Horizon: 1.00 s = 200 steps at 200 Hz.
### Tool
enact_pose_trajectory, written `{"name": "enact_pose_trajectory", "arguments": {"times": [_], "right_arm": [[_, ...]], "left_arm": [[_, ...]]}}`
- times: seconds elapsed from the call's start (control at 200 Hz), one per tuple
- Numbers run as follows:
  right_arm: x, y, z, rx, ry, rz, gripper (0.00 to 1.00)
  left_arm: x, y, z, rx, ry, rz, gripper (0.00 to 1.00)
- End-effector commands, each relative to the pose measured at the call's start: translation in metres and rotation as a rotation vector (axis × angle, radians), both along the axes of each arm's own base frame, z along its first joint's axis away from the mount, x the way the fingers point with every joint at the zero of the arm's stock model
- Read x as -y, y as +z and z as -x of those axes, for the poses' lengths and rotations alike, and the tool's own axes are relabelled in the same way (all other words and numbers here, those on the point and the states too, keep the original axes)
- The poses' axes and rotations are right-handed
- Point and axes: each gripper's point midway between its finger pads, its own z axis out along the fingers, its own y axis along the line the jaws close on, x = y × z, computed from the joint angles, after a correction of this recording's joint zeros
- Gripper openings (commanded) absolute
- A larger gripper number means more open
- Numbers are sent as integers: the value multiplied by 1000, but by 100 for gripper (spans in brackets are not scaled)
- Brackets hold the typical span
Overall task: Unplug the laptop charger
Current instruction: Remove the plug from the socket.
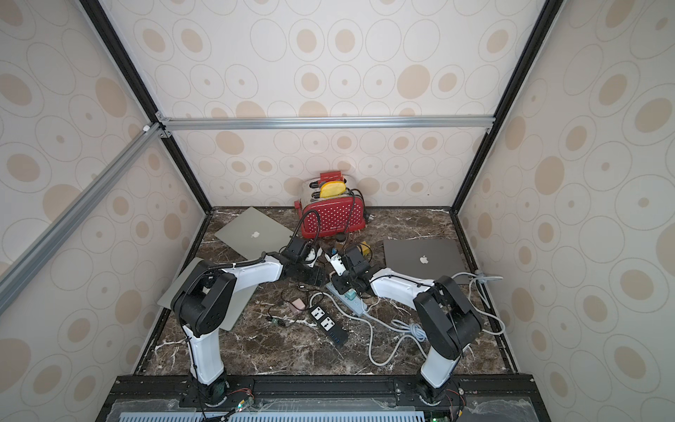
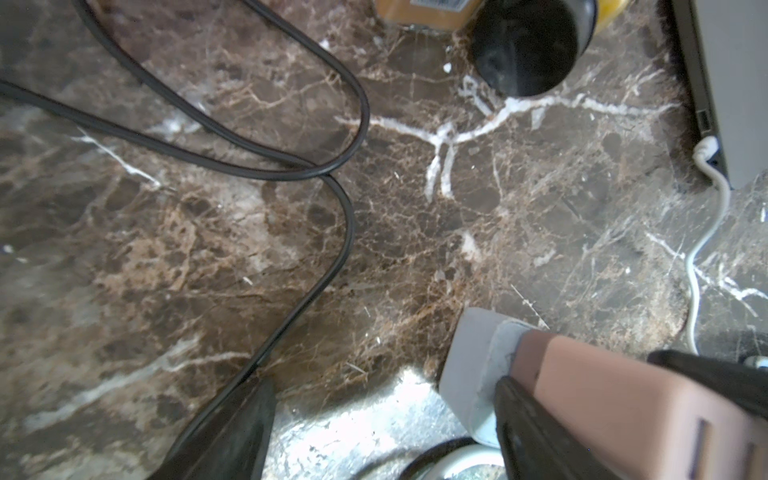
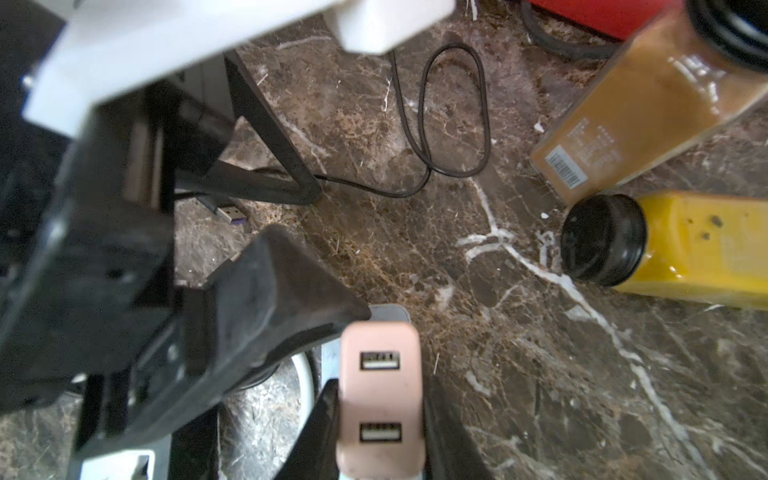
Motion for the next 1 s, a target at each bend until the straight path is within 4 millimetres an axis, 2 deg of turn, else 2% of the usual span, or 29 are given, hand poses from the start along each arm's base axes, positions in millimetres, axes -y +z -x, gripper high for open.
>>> {"name": "enact_pose_trajectory", "arguments": {"times": [0.0,0.15,0.331,0.456,0.531,0.641,0.731,0.911,0.997], "right_arm": [[-23,53,-23,52,-33,-294,6],[-22,61,-24,73,-4,-269,6],[-21,58,-17,189,53,-59,6],[-22,55,-14,249,68,20,6],[-24,56,-12,261,71,-5,6],[-30,70,-6,267,59,-137,6],[-29,75,-9,233,30,-217,6],[-19,80,-21,178,-22,-274,6],[-18,83,-20,186,-6,-240,6]], "left_arm": [[-45,-79,77,-321,-26,-225,84],[-45,-78,77,-320,-26,-224,84],[-44,-79,77,-323,-26,-223,84],[-44,-80,78,-324,-29,-225,83],[-44,-81,78,-326,-29,-224,83],[-44,-81,78,-326,-29,-222,81],[-44,-81,78,-326,-28,-223,81],[-44,-82,78,-326,-29,-222,81],[-44,-82,78,-325,-29,-222,81]]}}
